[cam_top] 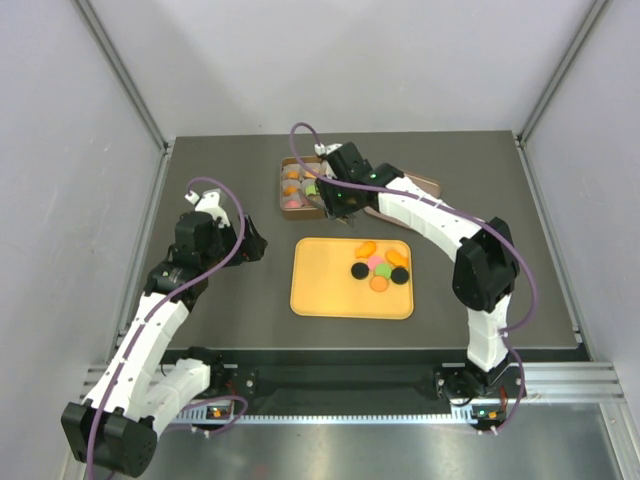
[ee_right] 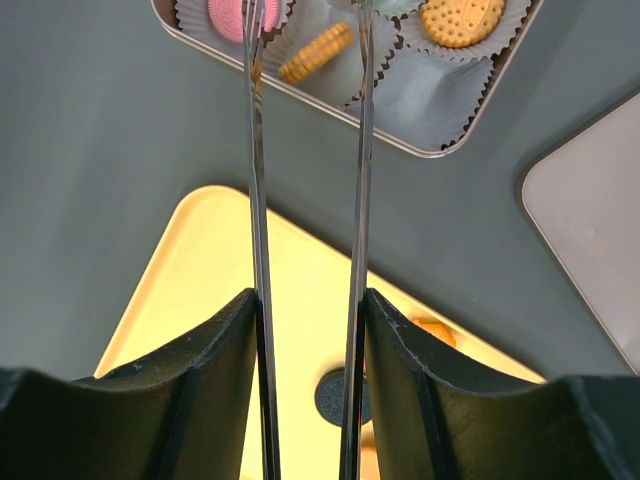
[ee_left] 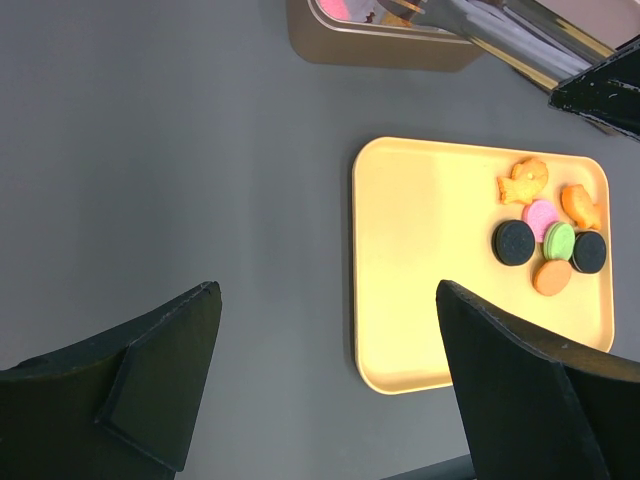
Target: Pack the cookies
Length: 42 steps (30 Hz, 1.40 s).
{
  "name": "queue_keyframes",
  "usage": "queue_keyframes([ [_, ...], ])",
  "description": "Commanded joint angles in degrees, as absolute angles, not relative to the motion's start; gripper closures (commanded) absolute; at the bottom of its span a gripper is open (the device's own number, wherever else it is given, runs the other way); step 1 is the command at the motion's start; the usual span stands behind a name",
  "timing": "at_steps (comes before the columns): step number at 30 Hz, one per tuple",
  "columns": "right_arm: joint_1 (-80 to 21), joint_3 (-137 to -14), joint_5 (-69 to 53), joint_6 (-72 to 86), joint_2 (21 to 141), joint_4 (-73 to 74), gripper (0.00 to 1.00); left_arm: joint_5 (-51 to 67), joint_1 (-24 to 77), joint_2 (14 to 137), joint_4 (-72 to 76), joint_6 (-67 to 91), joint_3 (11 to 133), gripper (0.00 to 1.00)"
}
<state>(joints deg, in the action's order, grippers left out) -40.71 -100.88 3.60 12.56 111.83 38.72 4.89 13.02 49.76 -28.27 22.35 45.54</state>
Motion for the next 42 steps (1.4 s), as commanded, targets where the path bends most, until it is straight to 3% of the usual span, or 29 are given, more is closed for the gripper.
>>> queue_keyframes([
  [1, -40.34, -101.51, 4.04, 11.95, 107.84, 37.18, 0.56, 4.75, 12.57, 49.48, -26.46, 22.24, 45.70, 0.07],
  [13, -40.25, -101.70, 5.54, 11.42, 100.74, 40.16, 0.56, 4.75, 12.48, 49.48, -26.37, 22.24, 45.79, 0.07],
  [23, -42.18, -75.34, 7.65, 16.08, 75.27, 42.89, 0.56, 5.54, 12.39, 49.31, -26.19, 22.24, 45.70, 0.07],
  [29, -46.23, -64.36, 9.31, 20.82, 66.20, 46.32, 0.56, 6.33, 12.22, 49.40, -26.02, 22.32, 45.62, 0.07],
  [42, -49.04, -60.38, 8.96, 20.92, 68.99, 45.88, 0.56, 5.80, 12.22, 49.39, -26.10, 22.32, 45.53, 0.07],
])
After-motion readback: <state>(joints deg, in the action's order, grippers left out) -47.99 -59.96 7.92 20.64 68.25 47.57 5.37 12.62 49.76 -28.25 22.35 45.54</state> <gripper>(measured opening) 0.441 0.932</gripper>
